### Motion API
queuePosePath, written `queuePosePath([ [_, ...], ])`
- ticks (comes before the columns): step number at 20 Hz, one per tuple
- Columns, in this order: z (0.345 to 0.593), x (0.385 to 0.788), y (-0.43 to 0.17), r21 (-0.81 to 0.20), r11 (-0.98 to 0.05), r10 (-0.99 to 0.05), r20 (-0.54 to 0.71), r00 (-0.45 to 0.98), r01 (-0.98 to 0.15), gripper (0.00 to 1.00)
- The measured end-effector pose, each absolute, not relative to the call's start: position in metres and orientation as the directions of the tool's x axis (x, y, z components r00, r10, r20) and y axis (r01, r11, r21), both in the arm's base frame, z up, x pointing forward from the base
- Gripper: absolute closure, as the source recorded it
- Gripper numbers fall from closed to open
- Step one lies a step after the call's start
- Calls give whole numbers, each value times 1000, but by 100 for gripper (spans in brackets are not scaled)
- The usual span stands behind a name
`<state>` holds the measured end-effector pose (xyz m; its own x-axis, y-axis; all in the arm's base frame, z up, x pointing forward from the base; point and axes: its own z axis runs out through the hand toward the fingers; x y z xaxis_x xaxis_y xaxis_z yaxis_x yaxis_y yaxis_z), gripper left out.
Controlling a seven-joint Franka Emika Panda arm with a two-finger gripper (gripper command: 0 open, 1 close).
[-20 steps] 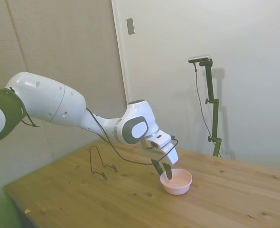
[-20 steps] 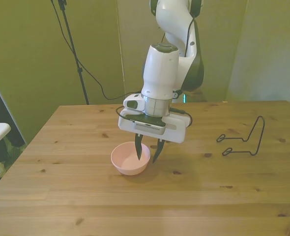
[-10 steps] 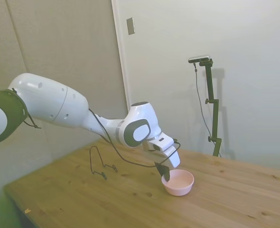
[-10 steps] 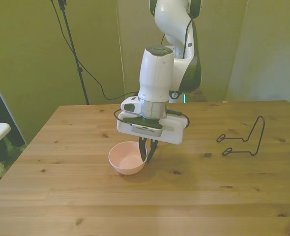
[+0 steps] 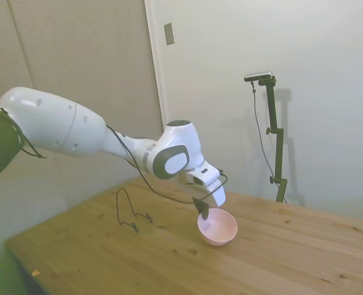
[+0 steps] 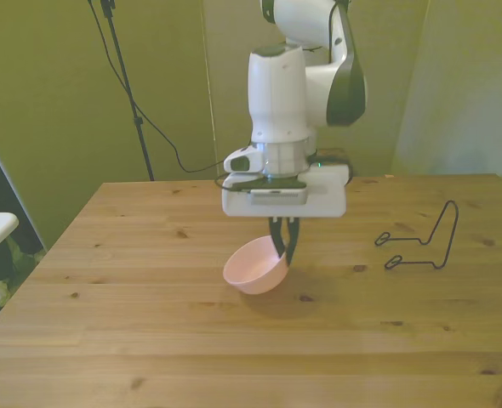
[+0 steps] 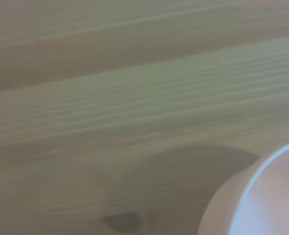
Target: Load the bowl
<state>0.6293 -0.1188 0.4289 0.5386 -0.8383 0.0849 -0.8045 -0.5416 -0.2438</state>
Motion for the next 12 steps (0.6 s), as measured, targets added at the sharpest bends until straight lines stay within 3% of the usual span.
queuePosePath([
  [7,497,586,-39,-358,-592,-755,-66,652,-722,100],
  [12,468,579,-26,-438,-571,-728,-120,675,-694,100],
])
